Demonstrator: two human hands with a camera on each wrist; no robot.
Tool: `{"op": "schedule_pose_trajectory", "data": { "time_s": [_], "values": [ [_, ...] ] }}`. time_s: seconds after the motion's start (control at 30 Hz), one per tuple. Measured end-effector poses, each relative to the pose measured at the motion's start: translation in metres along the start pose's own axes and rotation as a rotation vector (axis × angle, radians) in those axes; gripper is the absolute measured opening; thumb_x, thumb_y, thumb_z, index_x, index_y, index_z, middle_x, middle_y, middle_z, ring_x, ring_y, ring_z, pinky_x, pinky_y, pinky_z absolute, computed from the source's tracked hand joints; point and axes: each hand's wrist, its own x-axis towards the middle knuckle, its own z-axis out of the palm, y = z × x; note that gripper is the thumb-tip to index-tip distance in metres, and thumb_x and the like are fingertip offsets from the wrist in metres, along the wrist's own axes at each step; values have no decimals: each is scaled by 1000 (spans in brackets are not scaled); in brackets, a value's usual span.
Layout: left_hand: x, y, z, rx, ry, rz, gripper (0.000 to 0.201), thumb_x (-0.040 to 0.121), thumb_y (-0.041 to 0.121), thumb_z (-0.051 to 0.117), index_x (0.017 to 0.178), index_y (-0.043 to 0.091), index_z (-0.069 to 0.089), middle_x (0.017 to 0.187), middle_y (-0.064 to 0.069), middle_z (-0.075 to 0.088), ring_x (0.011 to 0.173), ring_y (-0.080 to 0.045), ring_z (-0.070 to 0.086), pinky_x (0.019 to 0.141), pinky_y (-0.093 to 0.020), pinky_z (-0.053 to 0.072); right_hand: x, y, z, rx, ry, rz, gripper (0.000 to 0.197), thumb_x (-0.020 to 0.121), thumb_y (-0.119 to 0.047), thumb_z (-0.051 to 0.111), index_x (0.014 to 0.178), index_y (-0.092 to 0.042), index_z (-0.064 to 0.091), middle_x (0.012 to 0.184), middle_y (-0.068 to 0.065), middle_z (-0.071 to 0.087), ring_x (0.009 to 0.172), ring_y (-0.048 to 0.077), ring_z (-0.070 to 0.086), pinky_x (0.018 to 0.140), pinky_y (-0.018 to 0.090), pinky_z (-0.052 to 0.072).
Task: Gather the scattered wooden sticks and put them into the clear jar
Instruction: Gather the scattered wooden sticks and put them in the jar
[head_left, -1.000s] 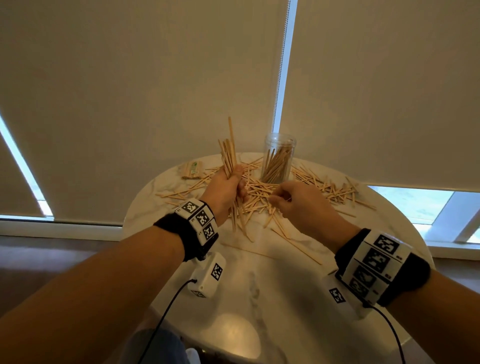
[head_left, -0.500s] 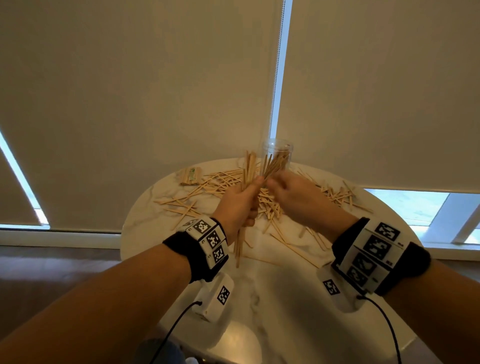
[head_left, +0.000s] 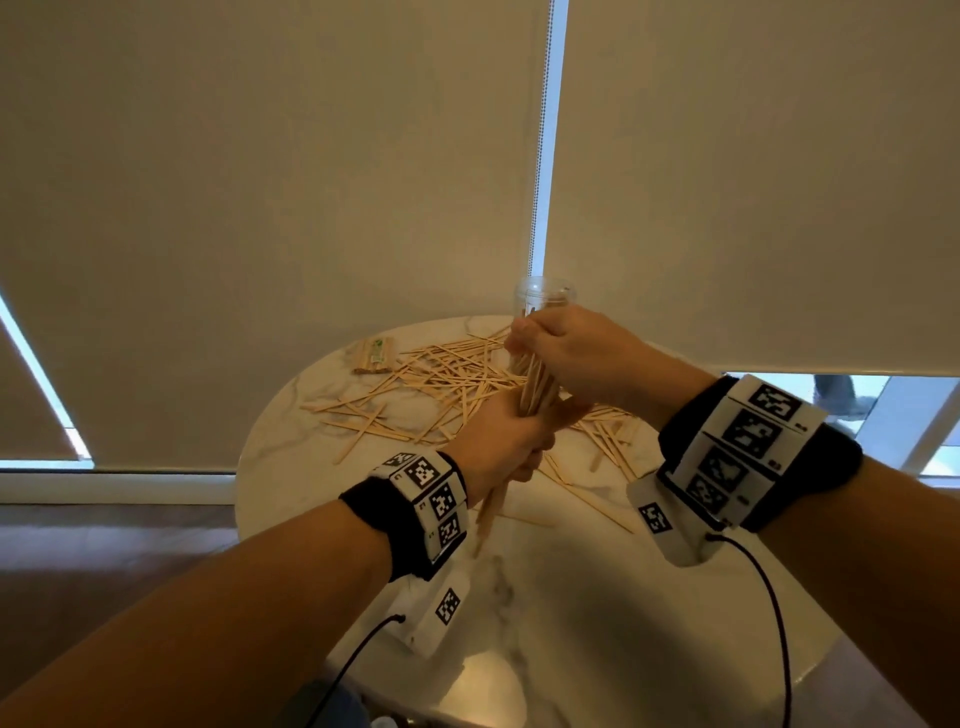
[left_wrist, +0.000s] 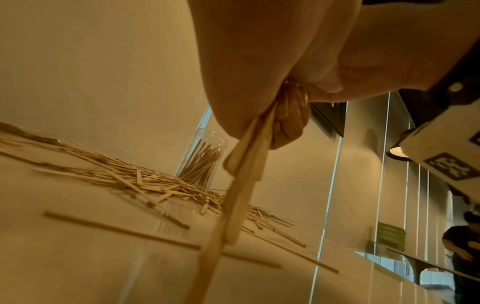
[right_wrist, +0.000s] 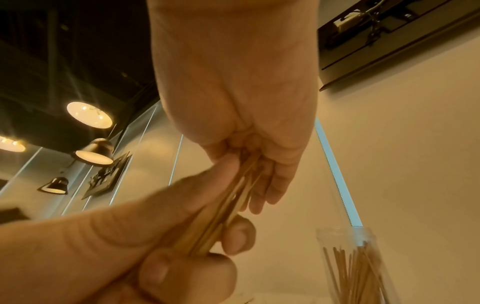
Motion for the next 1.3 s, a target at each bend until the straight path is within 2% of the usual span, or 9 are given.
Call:
{"op": "schedule_pose_trajectory", "data": {
  "time_s": [0.17,0.33,0.5,0.6,0.73,0.87,0.97,1.07,1.3],
  "values": [
    [-1,-2,-2,12,-18,8,32,101,37,53,81,13,44,59,1,41,47,-13,25,44,-24,22,-5,2,2,-3,-36,-36,41,105,-42,37,120,-18,67,112,-6,68,107,12,62,100,40,49],
    [9,5,-13,-60,220,42,40,98,53,48,90,14,51,56,8,44,45,-9,36,44,-24,33,-9,19,16,183,37,81,72,91,-67,46,147,-24,34,140,1,54,122,19,56,102,47,48],
    [25,13,-28,-317,490,86,23,103,33,49,86,18,43,61,5,38,43,-7,34,41,-22,32,-38,31,40,116,-444,223,86,76,-44,80,145,-31,29,126,2,62,108,18,63,95,42,54],
    [27,15,-24,-470,507,89,22,106,27,43,89,16,35,58,5,35,45,-9,30,41,-23,30,-49,32,63,274,-575,314,69,81,-21,79,134,-22,35,102,12,70,87,26,70,86,42,59],
    [22,10,-15,-481,467,52,21,106,32,41,96,15,36,58,2,40,46,-12,39,43,-25,39,-45,25,67,479,-385,312,39,85,-12,70,119,0,52,83,10,49,68,17,44,58,29,41],
    [16,7,-13,-379,424,3,36,106,36,40,110,3,54,71,-5,59,51,-15,55,47,-25,49,-38,23,63,369,-237,257,13,90,-26,61,102,-21,58,79,-2,56,61,9,49,54,21,39],
    [12,9,-7,-350,375,-19,46,106,36,40,110,-2,66,90,-6,73,66,-13,67,60,-26,57,-32,32,65,106,-110,131,33,93,-42,55,123,-33,46,83,-9,63,69,7,61,64,29,53],
    [15,10,-5,-374,392,-56,36,104,33,46,114,6,67,116,-4,72,96,-14,66,88,-29,52,-29,41,68,-93,-78,37,45,100,-46,43,139,-24,37,94,-1,67,79,17,64,73,39,53],
    [10,15,-29,-402,317,-38,50,91,51,62,123,13,54,113,-12,73,97,-24,69,98,-47,50,-32,54,56,-355,-144,-44,23,104,-40,33,113,-22,44,85,-1,59,73,19,56,69,39,49]
  ]
}}
